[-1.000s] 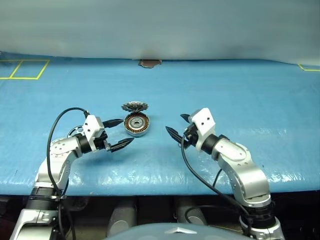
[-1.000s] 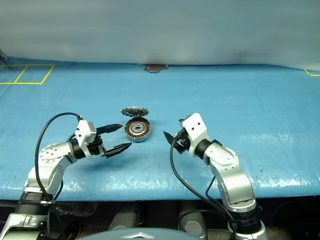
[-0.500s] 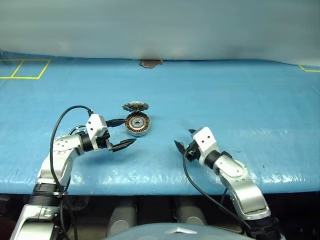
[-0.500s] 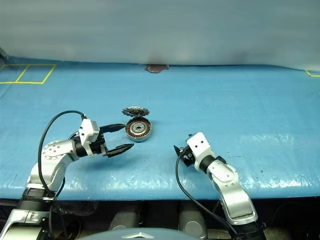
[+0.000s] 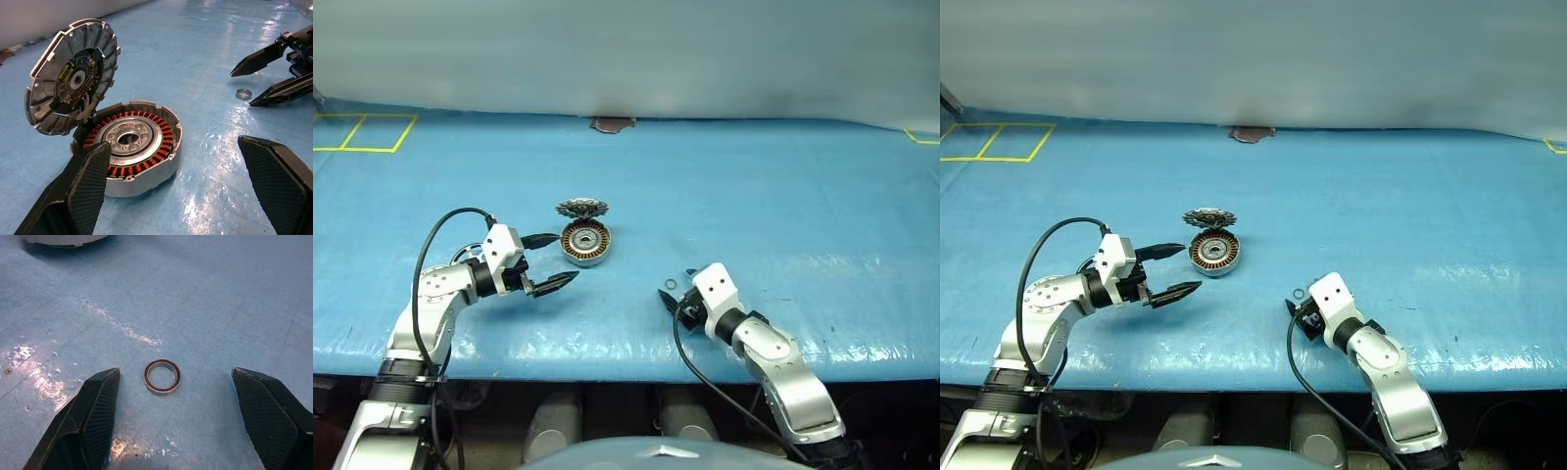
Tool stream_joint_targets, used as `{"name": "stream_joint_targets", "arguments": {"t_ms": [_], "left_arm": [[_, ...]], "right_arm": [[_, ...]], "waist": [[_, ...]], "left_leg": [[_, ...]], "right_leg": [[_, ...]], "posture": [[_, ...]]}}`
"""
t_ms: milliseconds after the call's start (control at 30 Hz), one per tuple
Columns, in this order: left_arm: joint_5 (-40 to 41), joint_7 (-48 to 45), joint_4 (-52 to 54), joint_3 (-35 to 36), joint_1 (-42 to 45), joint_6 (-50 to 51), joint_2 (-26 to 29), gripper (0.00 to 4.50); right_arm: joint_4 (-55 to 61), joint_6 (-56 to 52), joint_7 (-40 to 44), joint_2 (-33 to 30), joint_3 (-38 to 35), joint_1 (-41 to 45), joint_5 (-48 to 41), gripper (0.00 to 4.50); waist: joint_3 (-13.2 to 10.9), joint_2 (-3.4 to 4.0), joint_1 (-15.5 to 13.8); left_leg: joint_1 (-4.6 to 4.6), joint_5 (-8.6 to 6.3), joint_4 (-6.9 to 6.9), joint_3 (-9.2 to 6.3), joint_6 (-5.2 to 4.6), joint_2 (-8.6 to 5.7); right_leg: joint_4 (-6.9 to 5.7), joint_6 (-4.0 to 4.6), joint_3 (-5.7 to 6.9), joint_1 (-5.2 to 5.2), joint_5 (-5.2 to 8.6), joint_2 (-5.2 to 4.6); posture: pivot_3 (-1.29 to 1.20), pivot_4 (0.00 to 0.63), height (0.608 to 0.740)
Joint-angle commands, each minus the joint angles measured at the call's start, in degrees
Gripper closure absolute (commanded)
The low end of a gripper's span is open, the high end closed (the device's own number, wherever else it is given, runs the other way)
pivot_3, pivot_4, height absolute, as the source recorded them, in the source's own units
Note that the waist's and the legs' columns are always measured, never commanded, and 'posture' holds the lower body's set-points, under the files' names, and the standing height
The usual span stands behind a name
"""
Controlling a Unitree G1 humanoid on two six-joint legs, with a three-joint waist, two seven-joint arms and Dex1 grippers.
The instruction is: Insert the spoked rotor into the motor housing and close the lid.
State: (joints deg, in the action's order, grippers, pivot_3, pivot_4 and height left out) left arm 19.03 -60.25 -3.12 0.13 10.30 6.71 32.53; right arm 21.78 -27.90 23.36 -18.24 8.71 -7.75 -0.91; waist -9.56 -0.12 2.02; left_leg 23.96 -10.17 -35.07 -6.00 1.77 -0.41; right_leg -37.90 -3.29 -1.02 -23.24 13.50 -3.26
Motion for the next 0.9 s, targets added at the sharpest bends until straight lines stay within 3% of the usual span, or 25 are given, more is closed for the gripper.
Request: {"name": "stream_joint_targets", "arguments": {"t_ms": [33, 100, 300, 900], "left_arm": [[0.37, -0.25, 0.36, 0.4, 0.64, -1.16, -0.01, 0.0], [0.13, -0.09, 0.31, 0.33, 0.63, -1.34, -0.03, 0.0], [0.49, -0.6, 0.39, 0.12, 0.58, -0.93, -0.04, 0.0], [0.24, -5.67, -0.24, -4.03, 1.74, -0.27, -0.84, 0.0]], "right_arm": [[0.99, -0.59, -0.31, -0.22, -1.23, -0.46, -0.91, 0.65], [0.82, -0.75, -0.39, -0.12, -1.43, -0.6, -1.24, 0.65], [0.46, -1.12, -1.0, -0.22, -1.05, -0.48, -1.16, 2.41], [-1.1, -1.22, -0.51, -0.18, 0.1, 1.55, -1.96, 2.41]], "waist": [[0.0, 0.0, -0.01], [0.0, 0.0, -0.01], [0.0, 0.0, -0.02], [0.0, -0.01, 0.0]], "left_leg": [[-0.02, 0.0, 0.0, 0.0, 0.0, 0.0], [-0.04, 0.0, 0.0, 0.0, 0.0, 0.0], [-0.07, 0.0, -0.02, -0.01, 0.0, 0.0], [-0.2, 0.0, -0.04, -0.02, 0.0, 0.0]], "right_leg": [[0.0, 0.0, 0.0, 0.03, 0.0, 0.0], [0.01, 0.0, 0.01, 0.07, 0.0, 0.0], [0.01, 0.0, 0.01, 0.1, 0.0, -0.01], [0.05, 0.0, 0.03, 0.28, 0.01, -0.02]], "posture": [[0.0, 0.15, 0.74], [0.0, 0.15, 0.74], [0.0, 0.15, 0.74], [0.0, 0.15, 0.74]]}}
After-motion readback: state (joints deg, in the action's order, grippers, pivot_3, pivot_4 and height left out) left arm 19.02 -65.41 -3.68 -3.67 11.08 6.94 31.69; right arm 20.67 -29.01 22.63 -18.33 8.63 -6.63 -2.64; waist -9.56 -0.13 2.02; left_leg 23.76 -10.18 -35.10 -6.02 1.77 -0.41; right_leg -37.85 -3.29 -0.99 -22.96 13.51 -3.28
